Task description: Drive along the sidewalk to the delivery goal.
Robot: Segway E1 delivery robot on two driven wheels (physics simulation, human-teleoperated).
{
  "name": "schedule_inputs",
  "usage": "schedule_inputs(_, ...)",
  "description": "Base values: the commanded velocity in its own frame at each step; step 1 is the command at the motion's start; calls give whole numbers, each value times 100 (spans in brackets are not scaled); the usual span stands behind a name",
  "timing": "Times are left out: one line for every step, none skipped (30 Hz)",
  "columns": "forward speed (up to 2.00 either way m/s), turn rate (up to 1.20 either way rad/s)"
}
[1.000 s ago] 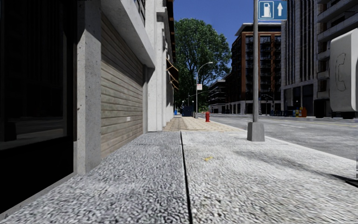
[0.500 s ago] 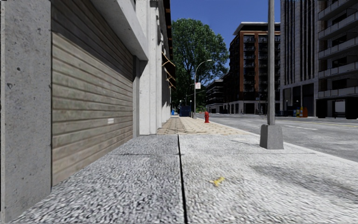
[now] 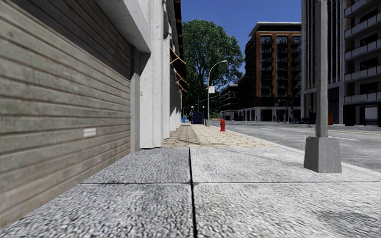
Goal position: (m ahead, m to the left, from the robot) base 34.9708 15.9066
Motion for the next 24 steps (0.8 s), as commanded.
schedule_inputs(200,0)
schedule_inputs(200,0)
schedule_inputs(200,0)
schedule_inputs(200,0)
schedule_inputs(200,0)
schedule_inputs(200,0)
schedule_inputs(200,0)
schedule_inputs(200,0)
schedule_inputs(200,0)
schedule_inputs(200,0)
schedule_inputs(200,0)
schedule_inputs(200,0)
schedule_inputs(200,0)
schedule_inputs(200,0)
schedule_inputs(200,0)
schedule_inputs(200,0)
schedule_inputs(200,0)
schedule_inputs(200,0)
schedule_inputs(200,0)
schedule_inputs(200,0)
schedule_inputs(200,0)
schedule_inputs(200,0)
schedule_inputs(200,0)
schedule_inputs(200,0)
